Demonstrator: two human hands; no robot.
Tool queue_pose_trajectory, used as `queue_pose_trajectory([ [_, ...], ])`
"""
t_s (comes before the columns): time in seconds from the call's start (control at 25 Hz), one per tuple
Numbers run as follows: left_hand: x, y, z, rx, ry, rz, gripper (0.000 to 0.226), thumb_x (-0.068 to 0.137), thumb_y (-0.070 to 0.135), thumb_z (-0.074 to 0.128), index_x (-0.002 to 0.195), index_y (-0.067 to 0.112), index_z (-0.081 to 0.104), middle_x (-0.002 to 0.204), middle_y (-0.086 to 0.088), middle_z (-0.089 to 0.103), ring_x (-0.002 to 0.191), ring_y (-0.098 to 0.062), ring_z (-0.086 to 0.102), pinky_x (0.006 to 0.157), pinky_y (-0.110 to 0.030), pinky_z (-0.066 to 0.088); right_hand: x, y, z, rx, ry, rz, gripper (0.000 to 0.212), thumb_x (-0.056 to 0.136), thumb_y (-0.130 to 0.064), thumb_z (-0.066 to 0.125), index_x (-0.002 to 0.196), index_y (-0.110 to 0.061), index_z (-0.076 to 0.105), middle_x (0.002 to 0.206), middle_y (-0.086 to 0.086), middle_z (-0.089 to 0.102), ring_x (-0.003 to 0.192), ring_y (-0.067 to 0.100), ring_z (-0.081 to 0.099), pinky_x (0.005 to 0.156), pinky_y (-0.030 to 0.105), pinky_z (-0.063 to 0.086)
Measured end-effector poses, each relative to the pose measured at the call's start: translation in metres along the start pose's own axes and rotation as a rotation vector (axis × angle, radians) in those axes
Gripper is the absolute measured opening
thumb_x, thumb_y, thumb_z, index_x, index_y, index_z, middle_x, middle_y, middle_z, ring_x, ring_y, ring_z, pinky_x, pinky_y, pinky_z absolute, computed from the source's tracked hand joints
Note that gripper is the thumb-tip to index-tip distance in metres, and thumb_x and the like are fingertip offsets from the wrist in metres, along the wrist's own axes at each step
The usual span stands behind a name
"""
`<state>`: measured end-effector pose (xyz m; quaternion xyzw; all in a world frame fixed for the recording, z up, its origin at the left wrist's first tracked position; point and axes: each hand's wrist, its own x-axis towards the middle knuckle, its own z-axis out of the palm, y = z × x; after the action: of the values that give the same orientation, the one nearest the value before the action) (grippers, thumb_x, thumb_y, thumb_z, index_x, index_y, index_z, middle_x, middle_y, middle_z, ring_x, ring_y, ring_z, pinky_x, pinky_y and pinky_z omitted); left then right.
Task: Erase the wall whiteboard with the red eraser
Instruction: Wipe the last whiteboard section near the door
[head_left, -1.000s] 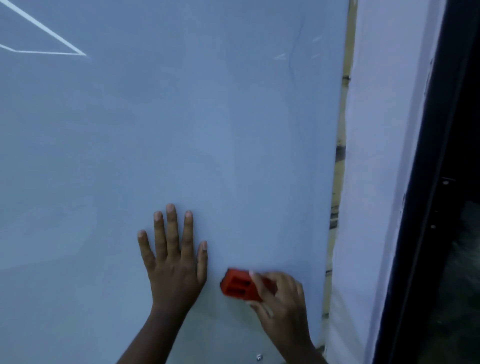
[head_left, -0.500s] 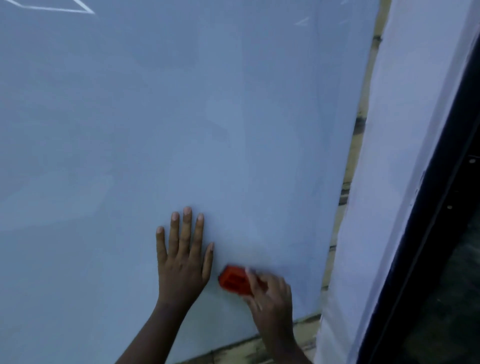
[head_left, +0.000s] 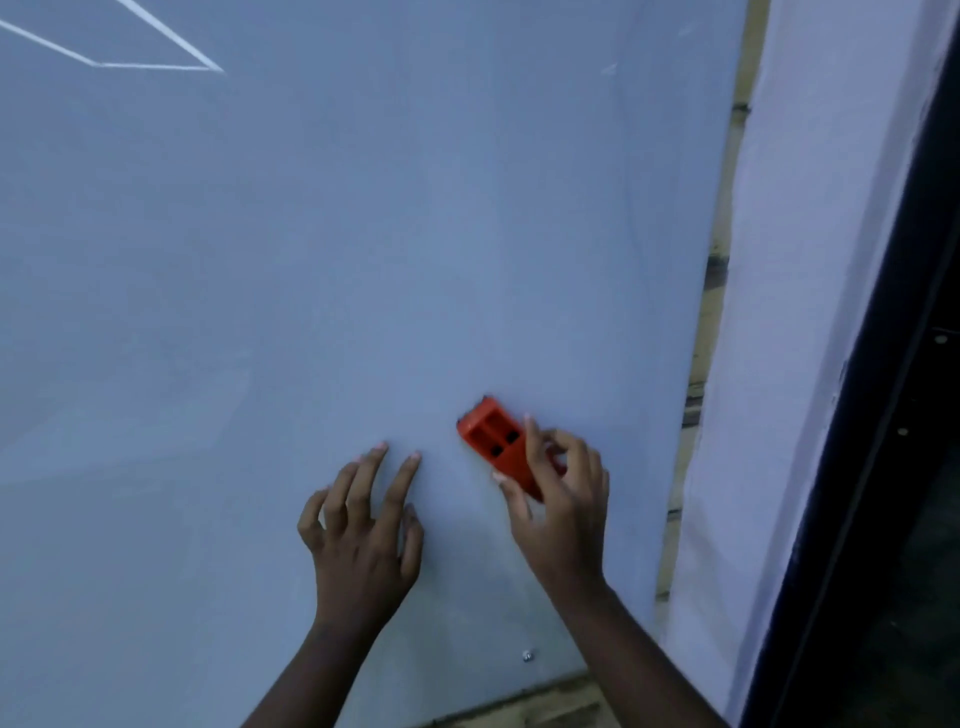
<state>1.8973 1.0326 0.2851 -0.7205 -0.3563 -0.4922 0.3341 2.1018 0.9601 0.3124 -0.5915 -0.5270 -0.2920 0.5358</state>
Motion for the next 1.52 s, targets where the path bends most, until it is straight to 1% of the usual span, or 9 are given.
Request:
queue_pose_trajectory([
  [0.12,0.071,-0.013,-0.013,0.026,0.093,-0.032,0.051,0.097,0.025,0.057,0.148,0.021,0.062,0.155,-0.010,0.053,0.139,-0.030,0.047,0.105,-0.052,0.032,0.074,-0.031,-0.008,0.026,0.101,-0.034,0.064,0.092,-0.037,0.072,0.151,-0.023,0.053,0.122,0.005,0.058,0.104,0.027,0.054,0.083,0.041,0.042],
  [0.28,0.170,-0.043,-0.043,0.084,0.183,-0.034,0.052,0.096,0.028,0.052,0.147,0.020,0.060,0.152,-0.011,0.053,0.133,-0.032,0.046,0.100,-0.051,0.031,0.124,-0.065,-0.003,-0.086,0.145,-0.342,0.059,0.096,-0.027,0.068,0.152,-0.027,0.051,0.136,0.009,0.059,0.109,0.032,0.057,0.085,0.045,0.041],
  [0.36,0.215,-0.055,-0.057,0.116,0.191,-0.011,0.055,0.093,0.028,0.053,0.147,0.020,0.059,0.151,-0.011,0.053,0.132,-0.034,0.047,0.098,-0.050,0.031,0.152,-0.066,-0.002,-0.111,0.190,-0.430,0.056,0.096,-0.026,0.066,0.151,-0.026,0.053,0.139,0.008,0.059,0.107,0.032,0.058,0.083,0.043,0.039],
  [0.6,0.313,-0.065,-0.079,0.187,0.253,0.056,0.056,0.091,0.027,0.052,0.146,0.015,0.057,0.150,-0.013,0.051,0.131,-0.036,0.048,0.096,-0.050,0.032,0.263,-0.087,-0.025,-0.126,0.363,-0.500,0.052,0.096,-0.031,0.063,0.148,-0.025,0.057,0.138,0.006,0.062,0.103,0.031,0.057,0.080,0.042,0.041],
  [0.92,0.401,-0.064,-0.095,0.239,0.270,0.073,0.059,0.094,0.031,0.047,0.149,0.012,0.052,0.156,-0.013,0.047,0.135,-0.035,0.045,0.099,-0.050,0.030,0.351,-0.109,-0.033,-0.124,0.452,-0.610,0.049,0.100,-0.034,0.058,0.147,-0.019,0.058,0.125,0.014,0.064,0.098,0.033,0.059,0.073,0.045,0.048],
  [1.0,0.419,-0.062,-0.098,0.259,0.270,0.096,0.058,0.093,0.030,0.045,0.148,0.012,0.054,0.155,-0.013,0.049,0.132,-0.035,0.048,0.097,-0.049,0.031,0.370,-0.105,-0.037,-0.132,0.504,-0.609,0.050,0.097,-0.033,0.060,0.145,-0.018,0.060,0.121,0.015,0.065,0.096,0.033,0.060,0.071,0.045,0.049],
  [1.12,0.444,-0.058,-0.097,0.265,0.307,0.112,0.056,0.093,0.030,0.045,0.146,0.012,0.056,0.152,-0.013,0.051,0.129,-0.036,0.051,0.095,-0.049,0.031,0.396,-0.098,-0.043,-0.093,0.578,-0.511,0.049,0.095,-0.033,0.062,0.142,-0.020,0.063,0.118,0.013,0.066,0.096,0.032,0.059,0.072,0.044,0.051],
  [1.28,0.481,-0.042,-0.090,0.242,0.330,0.160,0.057,0.096,0.035,0.043,0.146,0.012,0.057,0.150,-0.013,0.053,0.132,-0.035,0.051,0.097,-0.049,0.031,0.424,-0.099,-0.052,-0.070,0.588,-0.434,0.050,0.096,-0.036,0.059,0.144,-0.021,0.061,0.110,0.012,0.063,0.095,0.030,0.057,0.073,0.043,0.051],
  [1.52,0.521,-0.018,-0.080,0.249,0.385,0.123,0.055,0.098,0.037,0.039,0.145,0.015,0.057,0.146,-0.012,0.054,0.133,-0.033,0.052,0.098,-0.048,0.031,0.469,-0.071,-0.071,-0.121,0.686,-0.392,0.051,0.099,-0.043,0.053,0.145,-0.021,0.060,0.107,0.013,0.063,0.095,0.028,0.057,0.075,0.039,0.050],
])
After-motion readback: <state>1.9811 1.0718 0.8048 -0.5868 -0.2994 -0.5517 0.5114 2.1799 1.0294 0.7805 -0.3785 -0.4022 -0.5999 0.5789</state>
